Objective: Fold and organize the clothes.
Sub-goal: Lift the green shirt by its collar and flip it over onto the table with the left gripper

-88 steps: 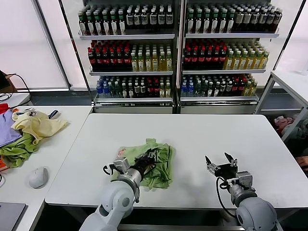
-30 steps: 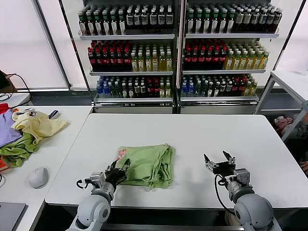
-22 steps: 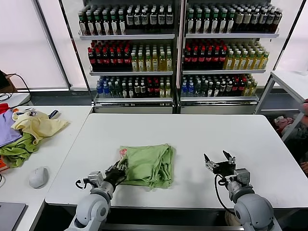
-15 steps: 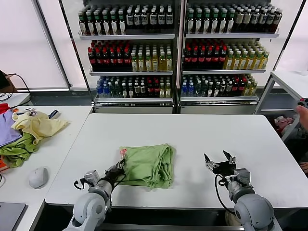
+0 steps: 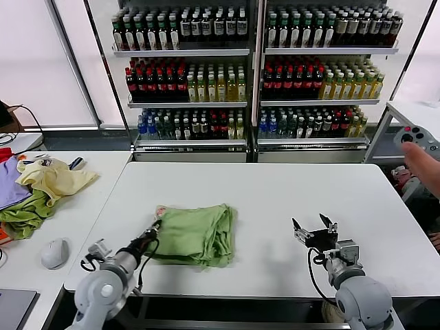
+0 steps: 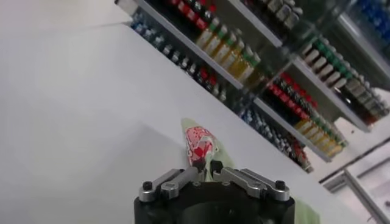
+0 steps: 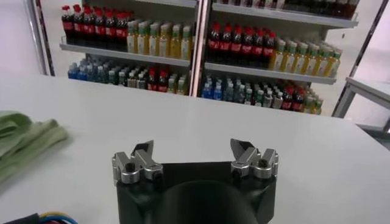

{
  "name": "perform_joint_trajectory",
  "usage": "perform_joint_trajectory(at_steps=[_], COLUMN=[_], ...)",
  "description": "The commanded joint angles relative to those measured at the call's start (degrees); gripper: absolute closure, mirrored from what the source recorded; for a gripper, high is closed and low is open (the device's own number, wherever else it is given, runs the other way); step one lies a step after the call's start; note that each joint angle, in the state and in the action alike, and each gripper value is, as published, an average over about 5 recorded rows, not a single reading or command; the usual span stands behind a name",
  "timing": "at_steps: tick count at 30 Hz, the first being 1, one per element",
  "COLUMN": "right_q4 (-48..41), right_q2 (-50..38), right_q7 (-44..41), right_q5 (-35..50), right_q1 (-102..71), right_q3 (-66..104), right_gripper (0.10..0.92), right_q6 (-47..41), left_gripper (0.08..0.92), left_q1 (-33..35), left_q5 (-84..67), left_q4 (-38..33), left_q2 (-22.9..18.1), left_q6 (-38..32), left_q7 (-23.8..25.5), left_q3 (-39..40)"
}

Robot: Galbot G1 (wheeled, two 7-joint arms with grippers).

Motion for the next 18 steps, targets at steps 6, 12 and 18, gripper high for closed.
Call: perform_joint_trajectory(at_steps=[6,12,18], right_q4=[0.7,1.8,2.6], right_q2=[0.3,0.5,0.4], right_q7=[0.0,0.0,0.0], right_q5=[0.2,0.1,0.0], right_q1=[-0.1,-1.2,-2.1], right_q3=[-0.2,0.3,1.5], right_gripper=[0.203,0.203,0.203], right_q6=[0.1,0.1,0.0], left_gripper=[0.889,0.889,0.889], left_q1=[0.3,-0.2,-3.1], left_q5=[-4.1,13.0,28.9], left_q4=[-8.2,-12.2,-12.5], left_q2=[14.2,10.0,1.3], left_q6=[4.8,4.1,2.9], left_q7=[1.5,1.8,0.1], left_q3=[-21.8,-7.6,11.0])
